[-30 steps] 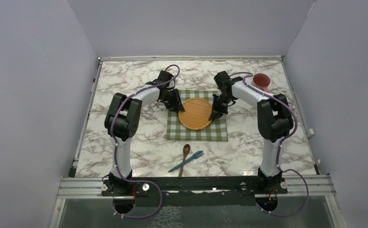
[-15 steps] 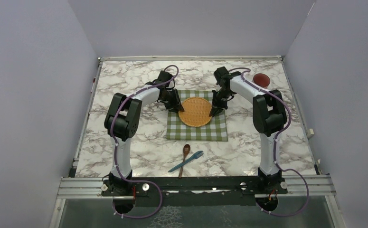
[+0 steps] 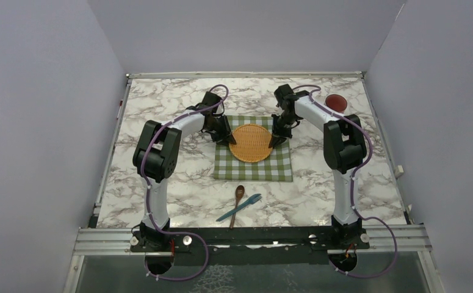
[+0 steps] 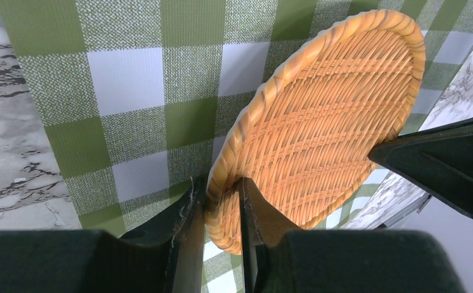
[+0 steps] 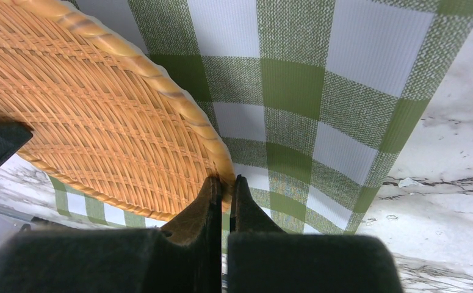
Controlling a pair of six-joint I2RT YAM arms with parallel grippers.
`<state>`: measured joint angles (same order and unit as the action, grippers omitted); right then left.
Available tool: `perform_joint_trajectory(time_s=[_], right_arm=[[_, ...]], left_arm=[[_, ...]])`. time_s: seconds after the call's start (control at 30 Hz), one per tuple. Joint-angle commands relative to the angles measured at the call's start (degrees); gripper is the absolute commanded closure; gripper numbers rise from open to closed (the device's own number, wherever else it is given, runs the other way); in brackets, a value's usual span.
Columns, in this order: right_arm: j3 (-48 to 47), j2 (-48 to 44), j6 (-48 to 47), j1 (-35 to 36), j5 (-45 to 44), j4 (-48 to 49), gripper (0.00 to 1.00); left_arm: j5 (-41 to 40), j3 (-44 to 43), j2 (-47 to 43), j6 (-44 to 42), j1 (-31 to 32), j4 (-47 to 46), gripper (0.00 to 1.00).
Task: Set the dinner table for one person
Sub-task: Place the plate on the napkin.
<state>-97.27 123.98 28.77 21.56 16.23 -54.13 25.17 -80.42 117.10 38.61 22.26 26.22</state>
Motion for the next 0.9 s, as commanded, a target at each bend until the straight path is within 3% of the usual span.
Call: perform_joint_trajectory(time_s=[0.0, 0.27, 0.47, 0.57, 0.67, 0.87], right_arm=[[-2.16, 1.63, 3.62, 4.43, 13.17, 13.92, 0.99], [-1.55, 1.74, 3.39, 4.43, 13.58, 13.95, 1.0], [-2.58, 1.66, 2.47, 4.37, 11.44, 11.66, 0.9], [-2.8, 1.48, 1.96, 4.41, 10.8, 10.92, 0.89], [-2.62, 1.5, 1.64, 4.39, 10.98, 10.8, 0.89], [-1.8, 1.17, 1.9, 4.41, 12.69, 11.16, 0.98]], left_arm=[[13.62, 0.89, -1.08, 5.41, 8.76, -4.29, 1.0], [14.04, 0.55, -0.41, 5.6, 8.94, -4.17, 1.0], [13.85, 0.15, -0.42, 5.52, 8.98, -3.51, 0.79], [13.6, -0.15, -0.4, 5.42, 8.95, -2.89, 0.74], [13.77, -0.26, -0.32, 5.47, 8.96, -2.69, 0.74], [14.53, 0.08, -0.51, 5.68, 9.12, -2.36, 0.85]])
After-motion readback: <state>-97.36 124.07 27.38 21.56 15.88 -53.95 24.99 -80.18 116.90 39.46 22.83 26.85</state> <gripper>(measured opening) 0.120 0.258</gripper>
